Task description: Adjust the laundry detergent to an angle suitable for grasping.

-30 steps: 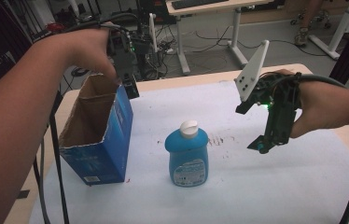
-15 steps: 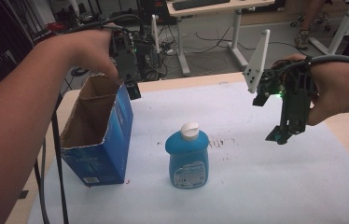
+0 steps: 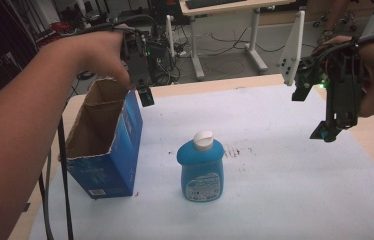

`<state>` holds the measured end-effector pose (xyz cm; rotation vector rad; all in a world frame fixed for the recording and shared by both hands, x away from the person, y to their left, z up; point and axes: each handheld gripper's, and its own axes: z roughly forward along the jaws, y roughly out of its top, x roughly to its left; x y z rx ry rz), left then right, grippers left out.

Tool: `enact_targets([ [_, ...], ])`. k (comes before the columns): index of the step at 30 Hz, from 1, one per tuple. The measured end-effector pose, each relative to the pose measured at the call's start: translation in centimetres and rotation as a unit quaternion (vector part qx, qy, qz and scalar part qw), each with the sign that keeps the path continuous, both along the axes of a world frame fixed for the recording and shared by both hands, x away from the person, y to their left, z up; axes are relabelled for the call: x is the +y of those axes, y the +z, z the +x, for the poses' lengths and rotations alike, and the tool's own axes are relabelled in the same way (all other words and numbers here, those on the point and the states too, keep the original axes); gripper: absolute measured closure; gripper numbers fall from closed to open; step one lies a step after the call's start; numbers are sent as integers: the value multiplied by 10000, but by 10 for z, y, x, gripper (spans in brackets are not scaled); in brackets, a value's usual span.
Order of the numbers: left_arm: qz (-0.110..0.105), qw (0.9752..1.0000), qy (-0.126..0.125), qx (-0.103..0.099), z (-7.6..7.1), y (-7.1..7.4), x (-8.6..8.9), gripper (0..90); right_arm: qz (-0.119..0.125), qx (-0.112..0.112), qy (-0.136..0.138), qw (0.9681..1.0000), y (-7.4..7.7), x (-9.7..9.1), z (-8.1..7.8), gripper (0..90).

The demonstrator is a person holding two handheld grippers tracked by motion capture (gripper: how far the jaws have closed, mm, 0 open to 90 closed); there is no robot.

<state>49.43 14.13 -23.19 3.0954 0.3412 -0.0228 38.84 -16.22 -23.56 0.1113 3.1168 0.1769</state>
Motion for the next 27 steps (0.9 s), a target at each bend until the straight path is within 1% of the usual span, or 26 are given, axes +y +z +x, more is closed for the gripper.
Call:
enact_targets([
  [2, -11, 10000, 14, 11, -1, -1, -2, 17, 0, 8, -16, 10000, 0, -2, 1, 13],
  [4, 24, 10000, -24, 1, 0, -1, -5, 17, -12, 30, -38, 10000, 0, -3, 1, 13],
  [5, -9, 10000, -24, -6, -1, -2, -6, 17, -58, 59, -47, 10000, -1, -4, 2, 13],
  [6, -9, 10000, -24, -6, -1, -2, -6, 17, -58, 59, -47, 10000, -1, -4, 2, 13],
  [7, 23, 10000, -44, 5, 0, -2, -7, 17, -109, 71, -68, 9999, -2, -6, 3, 13],
  [12, 10, 10000, -15, 15, 1, -3, -7, 17, -141, 85, -103, 9998, -3, -8, 5, 13],
  [13, -3, 10000, -25, 9, 2, -3, -7, 17, -130, 76, -78, 9999, -4, -8, 6, 13],
  [14, -9, 10000, -17, 6, 2, -3, -6, 17, -149, 43, -110, 9998, -5, -9, 9, 13],
  [15, -9, 10000, -17, 6, 2, -3, -6, 17, -149, 43, -110, 9998, -5, -9, 9, 13],
  [16, -29, 10000, -6, -5, 2, -3, -5, 17, -205, 13, -126, 9997, -7, -10, 12, 13],
  [17, -3, 10000, -6, 6, 2, -2, -5, 17, -303, -15, -136, 9994, -11, -10, 15, 13],
  [18, 4, 10000, -11, -15, 1, -2, -4, 17, -395, 8, -150, 9991, -16, -11, 18, 13],
  [21, 2, 10000, 19, -18, 0, -1, -1, 17, -450, 67, -174, 9988, -28, -11, 27, 13],
  [22, -4, 10000, -10, -11, 0, -2, 0, 17, -497, 70, -195, 9985, -32, -11, 29, 13],
  [24, 27, 10000, 11, 8, -1, -2, 0, 17, -542, 37, -150, 9984, -41, -10, 34, 13],
  [25, 23, 10000, 14, -7, -1, -2, 1, 17, -568, 44, -192, 9982, -44, -10, 36, 13],
  [26, -3, 10000, 21, -16, -1, -2, 1, 17, -568, 49, -138, 9983, -47, -10, 38, 13],
  [27, 28, 10000, 12, -11, -1, -2, 1, 17, -614, 27, -194, 9979, -49, -11, 40, 13],
])
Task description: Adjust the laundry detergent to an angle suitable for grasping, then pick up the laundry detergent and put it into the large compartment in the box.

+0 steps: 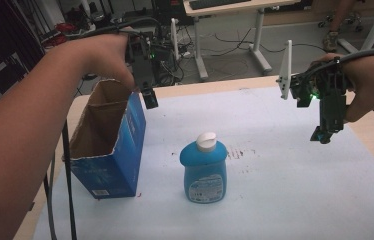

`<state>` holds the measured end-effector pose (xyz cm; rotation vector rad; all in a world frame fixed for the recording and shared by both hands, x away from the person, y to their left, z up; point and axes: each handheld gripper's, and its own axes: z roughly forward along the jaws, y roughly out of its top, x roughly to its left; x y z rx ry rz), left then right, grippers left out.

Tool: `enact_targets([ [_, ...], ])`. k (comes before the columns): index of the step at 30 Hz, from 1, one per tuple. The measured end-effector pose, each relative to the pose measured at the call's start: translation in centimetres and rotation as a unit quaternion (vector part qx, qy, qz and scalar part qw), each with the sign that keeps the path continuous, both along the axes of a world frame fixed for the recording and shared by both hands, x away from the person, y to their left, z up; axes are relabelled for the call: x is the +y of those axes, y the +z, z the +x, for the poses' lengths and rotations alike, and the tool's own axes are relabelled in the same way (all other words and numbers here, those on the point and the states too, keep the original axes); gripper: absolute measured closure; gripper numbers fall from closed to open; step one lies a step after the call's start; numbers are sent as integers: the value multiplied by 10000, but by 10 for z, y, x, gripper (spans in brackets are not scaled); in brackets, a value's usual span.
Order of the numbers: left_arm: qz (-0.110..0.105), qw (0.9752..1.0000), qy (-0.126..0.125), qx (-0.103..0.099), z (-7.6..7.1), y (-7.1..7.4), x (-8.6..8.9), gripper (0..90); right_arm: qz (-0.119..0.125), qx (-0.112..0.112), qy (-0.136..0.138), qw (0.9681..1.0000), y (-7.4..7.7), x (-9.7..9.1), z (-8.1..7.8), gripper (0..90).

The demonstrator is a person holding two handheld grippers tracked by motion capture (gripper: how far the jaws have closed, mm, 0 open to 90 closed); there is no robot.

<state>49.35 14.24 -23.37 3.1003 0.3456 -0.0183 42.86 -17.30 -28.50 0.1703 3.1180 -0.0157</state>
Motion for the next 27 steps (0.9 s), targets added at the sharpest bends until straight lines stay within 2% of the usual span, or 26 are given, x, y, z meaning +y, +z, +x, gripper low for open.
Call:
enact_targets([
  [6, -26, 10000, 17, -3, 1, -1, 0, 17, 181, -19, -31, 9998, 5, -3, 1, 13],
  [14, -99, 9999, 25, -17, 1, -1, 0, 17, 205, -19, -20, 9998, 8, -5, 4, 13],
  [20, -71, 10000, 8, 6, 2, -4, 2, 17, 195, -20, -50, 9998, 9, -7, 4, 13],
  [23, -134, 9999, 7, 1, 3, -3, 2, 17, 231, -45, -71, 9997, 10, -8, 4, 13],
  [27, -117, 9999, 35, -5, 2, -1, 3, 17, 223, -48, -74, 9997, 12, -10, 4, 13],
])
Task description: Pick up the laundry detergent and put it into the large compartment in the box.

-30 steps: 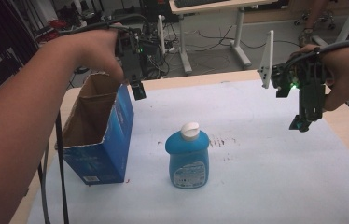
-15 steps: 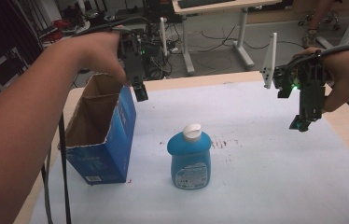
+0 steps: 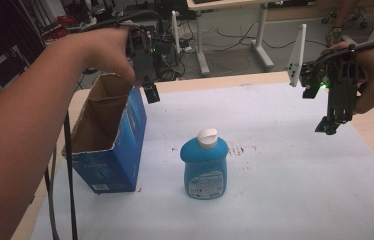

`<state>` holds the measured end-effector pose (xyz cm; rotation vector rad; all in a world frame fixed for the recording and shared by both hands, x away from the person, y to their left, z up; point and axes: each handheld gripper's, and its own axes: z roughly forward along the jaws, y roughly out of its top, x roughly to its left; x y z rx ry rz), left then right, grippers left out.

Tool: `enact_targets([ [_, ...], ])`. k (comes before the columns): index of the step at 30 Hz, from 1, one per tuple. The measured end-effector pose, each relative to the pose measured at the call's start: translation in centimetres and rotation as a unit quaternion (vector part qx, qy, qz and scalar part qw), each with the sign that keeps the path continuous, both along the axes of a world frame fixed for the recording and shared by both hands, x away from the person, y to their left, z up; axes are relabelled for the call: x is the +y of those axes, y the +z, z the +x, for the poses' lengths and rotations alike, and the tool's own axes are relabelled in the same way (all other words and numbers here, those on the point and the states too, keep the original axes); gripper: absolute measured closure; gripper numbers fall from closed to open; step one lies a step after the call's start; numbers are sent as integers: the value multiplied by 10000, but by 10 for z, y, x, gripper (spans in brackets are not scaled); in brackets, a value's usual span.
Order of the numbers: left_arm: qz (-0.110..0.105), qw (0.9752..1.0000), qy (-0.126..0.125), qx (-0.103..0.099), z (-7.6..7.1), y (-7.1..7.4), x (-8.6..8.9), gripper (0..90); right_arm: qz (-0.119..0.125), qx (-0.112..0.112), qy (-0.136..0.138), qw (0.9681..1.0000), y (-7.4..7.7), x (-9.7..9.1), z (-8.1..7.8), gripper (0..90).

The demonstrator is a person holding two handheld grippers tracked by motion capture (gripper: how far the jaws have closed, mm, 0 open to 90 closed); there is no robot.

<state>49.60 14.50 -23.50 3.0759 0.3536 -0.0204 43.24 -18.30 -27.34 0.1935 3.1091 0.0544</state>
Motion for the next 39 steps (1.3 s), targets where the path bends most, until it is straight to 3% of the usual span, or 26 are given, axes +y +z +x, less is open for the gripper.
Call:
enact_targets([
  [6, 11, 10000, -15, -57, -3, 1, 0, 17, 27, -26, -26, 10000, 2, -1, 0, 13],
  [11, -169, 9998, -91, -42, -11, 4, 3, 17, 21, -53, -50, 10000, 3, -5, -2, 13],
  [13, -276, 9995, -105, -110, -15, 6, 4, 17, 17, -42, -81, 10000, 3, -6, -3, 13],
  [14, -487, 9987, -105, -121, -19, 10, 5, 17, 35, -62, -109, 9999, 4, -7, -4, 13],
  [17, -760, 9970, -127, -90, -24, 15, 8, 17, 62, -89, -89, 9999, 4, -9, -4, 13],
  [23, -1106, 9937, -149, -4, -37, 18, 14, 17, 78, -120, -115, 9998, 8, -11, -8, 13],
  [32, -1352, 9905, -242, 60, -56, 19, 18, 17, 62, -157, -75, 9998, 8, -9, -10, 13],
  [39, -1339, 9898, -480, -30, -75, 22, 8, 17, 66, -177, -22, 9998, 8, -7, -11, 13],
])
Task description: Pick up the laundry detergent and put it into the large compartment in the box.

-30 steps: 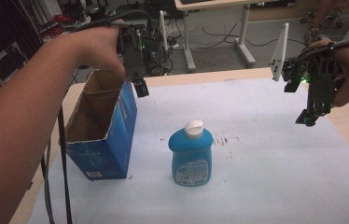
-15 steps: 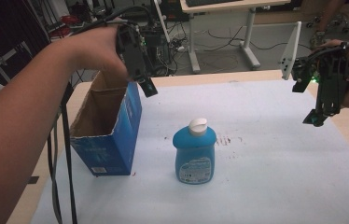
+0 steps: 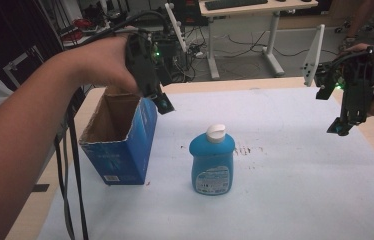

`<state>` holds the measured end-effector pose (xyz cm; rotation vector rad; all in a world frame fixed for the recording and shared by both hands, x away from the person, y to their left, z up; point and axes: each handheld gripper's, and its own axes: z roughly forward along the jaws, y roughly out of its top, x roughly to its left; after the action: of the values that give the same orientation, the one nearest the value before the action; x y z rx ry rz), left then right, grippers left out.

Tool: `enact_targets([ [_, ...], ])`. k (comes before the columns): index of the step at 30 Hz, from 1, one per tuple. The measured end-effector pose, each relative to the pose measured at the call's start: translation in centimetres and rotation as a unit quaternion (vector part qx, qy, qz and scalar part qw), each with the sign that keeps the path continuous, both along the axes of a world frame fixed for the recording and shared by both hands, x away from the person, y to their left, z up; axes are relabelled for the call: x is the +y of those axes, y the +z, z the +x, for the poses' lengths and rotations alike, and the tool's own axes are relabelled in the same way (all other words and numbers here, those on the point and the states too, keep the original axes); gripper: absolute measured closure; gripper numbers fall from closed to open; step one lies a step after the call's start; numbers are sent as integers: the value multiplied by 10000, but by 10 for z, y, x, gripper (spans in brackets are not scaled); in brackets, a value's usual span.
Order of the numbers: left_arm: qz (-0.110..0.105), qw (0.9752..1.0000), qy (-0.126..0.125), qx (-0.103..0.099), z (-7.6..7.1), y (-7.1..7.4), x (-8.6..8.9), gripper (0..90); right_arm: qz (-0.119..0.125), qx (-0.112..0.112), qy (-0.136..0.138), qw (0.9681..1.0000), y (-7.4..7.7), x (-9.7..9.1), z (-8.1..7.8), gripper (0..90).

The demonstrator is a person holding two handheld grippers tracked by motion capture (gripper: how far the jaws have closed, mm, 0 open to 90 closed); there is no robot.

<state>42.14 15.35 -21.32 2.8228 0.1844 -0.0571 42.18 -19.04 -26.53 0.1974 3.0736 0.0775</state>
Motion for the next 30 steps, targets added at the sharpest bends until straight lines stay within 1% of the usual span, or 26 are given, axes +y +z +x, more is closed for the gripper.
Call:
enact_targets([
  [3, -22, 9999, -116, -11, -7, 1, -7, 17, -13, 0, -60, 10000, 1, 0, -1, 13],
  [4, -49, 9999, -134, -27, -10, 1, -9, 17, -1, 5, -32, 10000, 0, 0, 0, 13],
  [5, -17, 9998, -187, -34, -12, 1, -12, 17, -7, 10, -37, 10000, 0, 0, 0, 13],
  [6, -26, 9998, -173, -29, -14, 0, -15, 17, -13, 15, -47, 10000, 0, -1, -1, 13],
  [8, 11, 9997, -237, -23, -18, -2, -20, 17, 13, 1, -19, 10000, 1, -1, -1, 13],
  [11, -7, 9996, -287, -8, -22, -4, -24, 17, 28, -1, -14, 10000, 2, -1, -1, 13],
  [13, 11, 9995, -324, -16, -26, -7, -30, 17, 20, -15, -17, 10000, 1, -1, -1, 13],
  [18, -80, 9991, -415, 0, -32, -15, -39, 17, 14, -30, -31, 10000, 1, -1, -2, 13],
  [20, -113, 9991, -407, 21, -33, -18, -42, 17, 13, -30, -39, 10000, 1, -1, -2, 13],
  [23, -91, 9989, -456, 33, -36, -24, -49, 17, 30, -26, -8, 10000, 1, -2, -1, 13],
  [25, -61, 9987, -512, -13, -38, -27, -54, 17, 11, -22, -34, 10000, 0, -2, -1, 13],
  [27, -77, 9984, -554, 51, -40, -32, -59, 17, 20, -20, -37, 10000, 0, -3, -1, 13],
  [30, -68, 9979, -645, 92, -44, -37, -65, 17, 8, -2, -51, 10000, -2, -3, 0, 13],
])
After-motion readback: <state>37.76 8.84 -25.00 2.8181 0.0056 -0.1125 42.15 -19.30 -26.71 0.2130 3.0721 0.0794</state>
